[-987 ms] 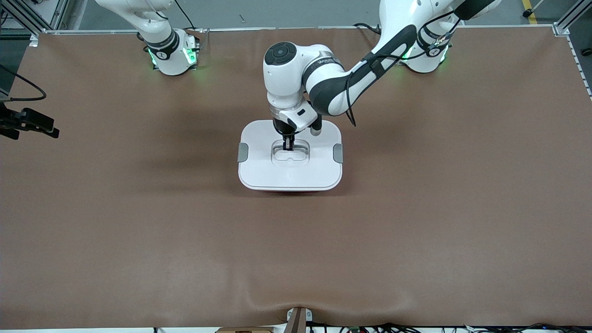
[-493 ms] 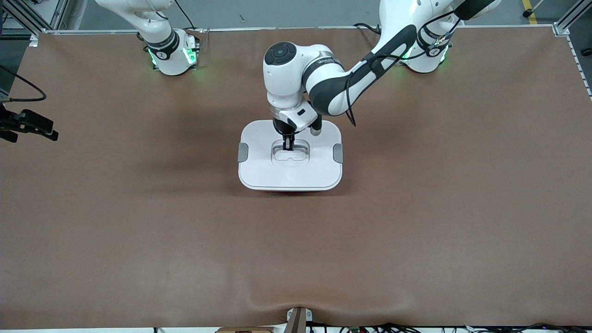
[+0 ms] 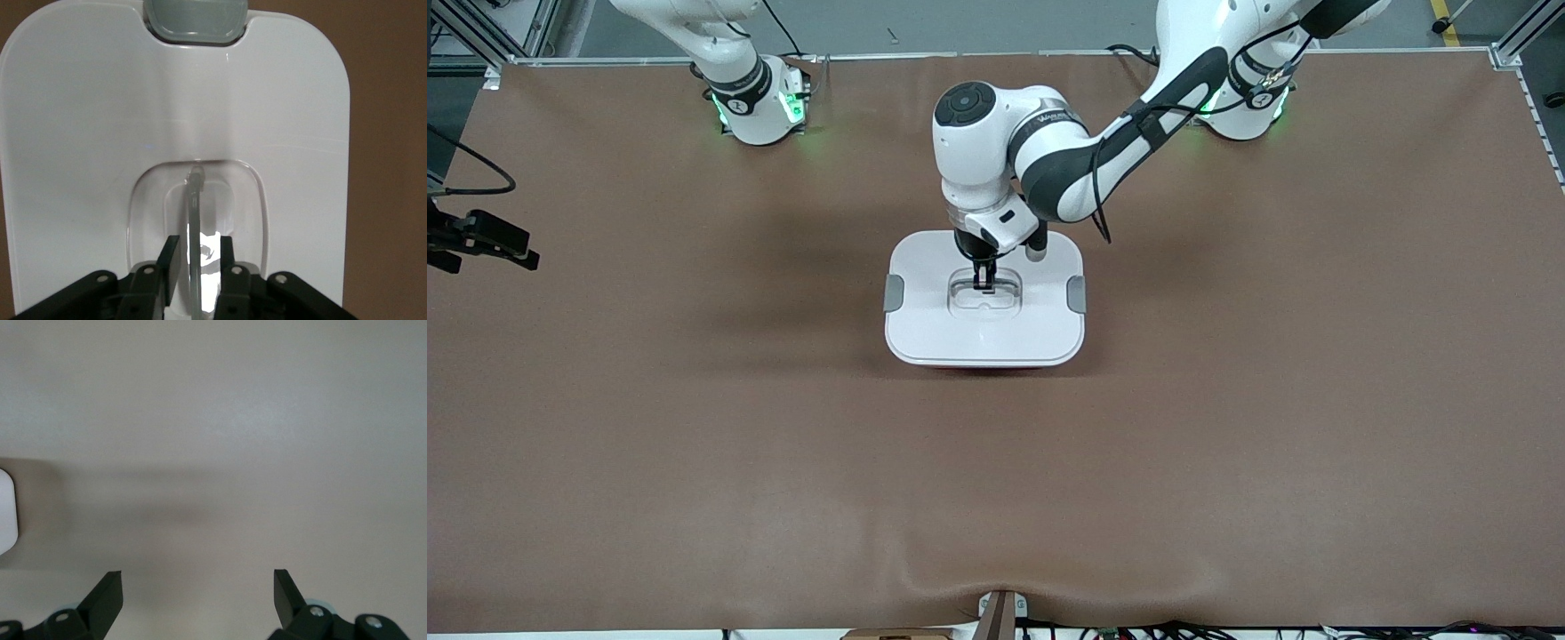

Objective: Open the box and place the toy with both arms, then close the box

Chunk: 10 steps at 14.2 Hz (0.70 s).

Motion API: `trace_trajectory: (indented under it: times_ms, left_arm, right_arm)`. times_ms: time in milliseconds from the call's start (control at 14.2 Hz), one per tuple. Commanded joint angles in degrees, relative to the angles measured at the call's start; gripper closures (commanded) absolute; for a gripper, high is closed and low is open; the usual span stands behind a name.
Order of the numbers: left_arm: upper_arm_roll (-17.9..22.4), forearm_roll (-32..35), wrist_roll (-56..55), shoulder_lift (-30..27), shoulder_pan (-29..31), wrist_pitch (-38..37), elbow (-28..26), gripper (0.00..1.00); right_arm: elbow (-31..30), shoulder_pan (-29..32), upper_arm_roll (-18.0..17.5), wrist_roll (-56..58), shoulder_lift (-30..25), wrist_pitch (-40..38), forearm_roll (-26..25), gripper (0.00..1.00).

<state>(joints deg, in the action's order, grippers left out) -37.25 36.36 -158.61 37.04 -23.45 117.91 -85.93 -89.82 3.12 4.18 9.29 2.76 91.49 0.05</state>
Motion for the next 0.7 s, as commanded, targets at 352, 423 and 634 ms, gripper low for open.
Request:
trace_trajectory:
  times_ms: [352,423,634]
  left_arm:
    - [-0.5,0.0,-1.5,-3.4,2.9,-3.6,1.3,0.0]
    - [-0.5,-0.9,0.6,-4.3,3.6,-3.7,1.6,0.0]
    - [-0.8,-7.8,9.2,-6.6,8.1,-5.3,3.5,0.0]
  right_arm:
    - [0.5,0.1,-0.2,0.2,-1.0,0.0,0.6,0.0]
    - [0.5,0.1,-0.2,0.2,-1.0,0.0,0.6,0.0]
    - [0.5,0.1,-0.3,0.2,-1.3,-0.2,0.6,0.0]
